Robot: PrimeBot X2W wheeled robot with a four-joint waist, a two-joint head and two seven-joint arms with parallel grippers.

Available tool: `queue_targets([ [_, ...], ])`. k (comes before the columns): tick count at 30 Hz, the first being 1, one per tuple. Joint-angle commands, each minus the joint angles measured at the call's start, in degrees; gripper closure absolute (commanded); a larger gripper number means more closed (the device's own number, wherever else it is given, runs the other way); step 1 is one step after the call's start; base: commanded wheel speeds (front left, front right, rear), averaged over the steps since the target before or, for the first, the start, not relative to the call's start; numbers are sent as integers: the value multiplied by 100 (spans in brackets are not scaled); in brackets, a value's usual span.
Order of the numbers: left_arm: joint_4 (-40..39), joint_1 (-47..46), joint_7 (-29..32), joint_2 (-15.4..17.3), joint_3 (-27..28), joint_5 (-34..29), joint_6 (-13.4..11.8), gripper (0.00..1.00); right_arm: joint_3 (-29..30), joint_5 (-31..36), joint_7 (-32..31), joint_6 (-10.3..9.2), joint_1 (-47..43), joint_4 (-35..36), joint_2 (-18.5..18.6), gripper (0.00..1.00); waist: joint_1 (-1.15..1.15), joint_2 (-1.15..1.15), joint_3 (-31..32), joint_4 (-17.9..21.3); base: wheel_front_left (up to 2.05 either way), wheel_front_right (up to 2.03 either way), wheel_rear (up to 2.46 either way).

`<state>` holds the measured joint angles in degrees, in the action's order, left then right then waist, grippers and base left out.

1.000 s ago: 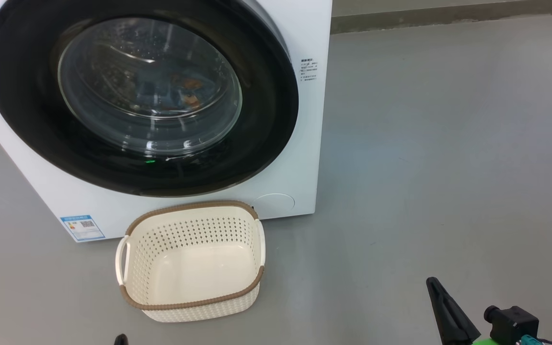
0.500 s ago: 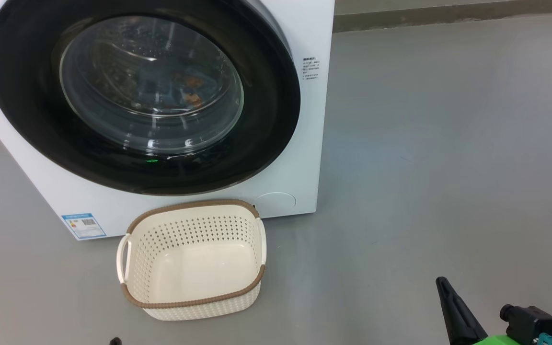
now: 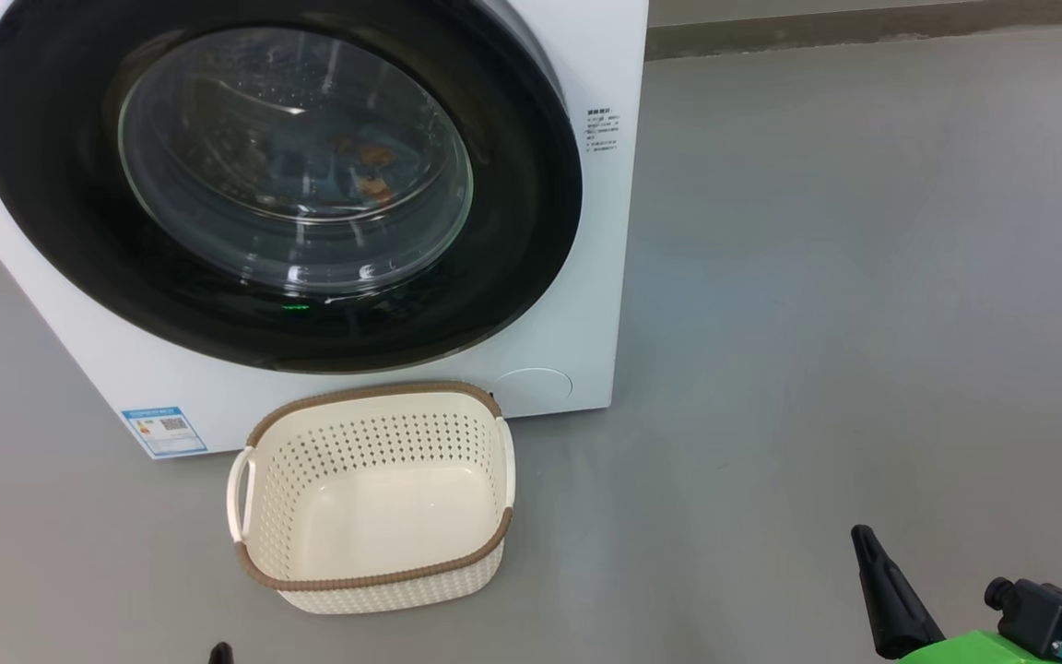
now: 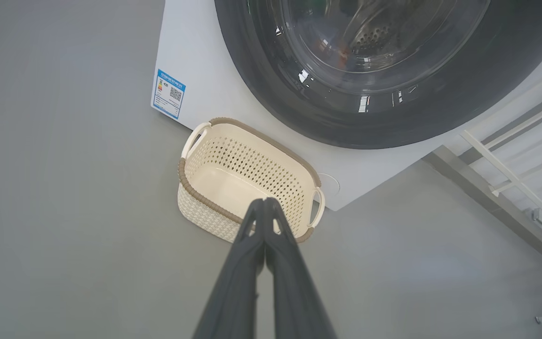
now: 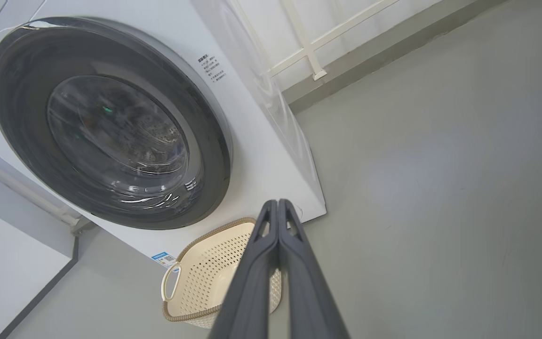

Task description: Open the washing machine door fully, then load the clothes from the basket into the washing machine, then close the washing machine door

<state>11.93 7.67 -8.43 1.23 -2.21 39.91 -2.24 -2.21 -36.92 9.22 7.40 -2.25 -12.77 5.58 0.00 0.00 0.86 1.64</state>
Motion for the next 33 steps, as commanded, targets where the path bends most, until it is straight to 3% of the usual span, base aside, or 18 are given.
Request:
queue_targets([
  [1,-91,-296,35,89,117,162,53,100,24,-205,-21,3,252,117,19,100,0,0,-2,-3,0,0,0],
  [33,18,-687,557,118,388,1974,382,100,262,-2165,-523,5,458,34,-37,100,0,0,-38,-61,0,0,0],
])
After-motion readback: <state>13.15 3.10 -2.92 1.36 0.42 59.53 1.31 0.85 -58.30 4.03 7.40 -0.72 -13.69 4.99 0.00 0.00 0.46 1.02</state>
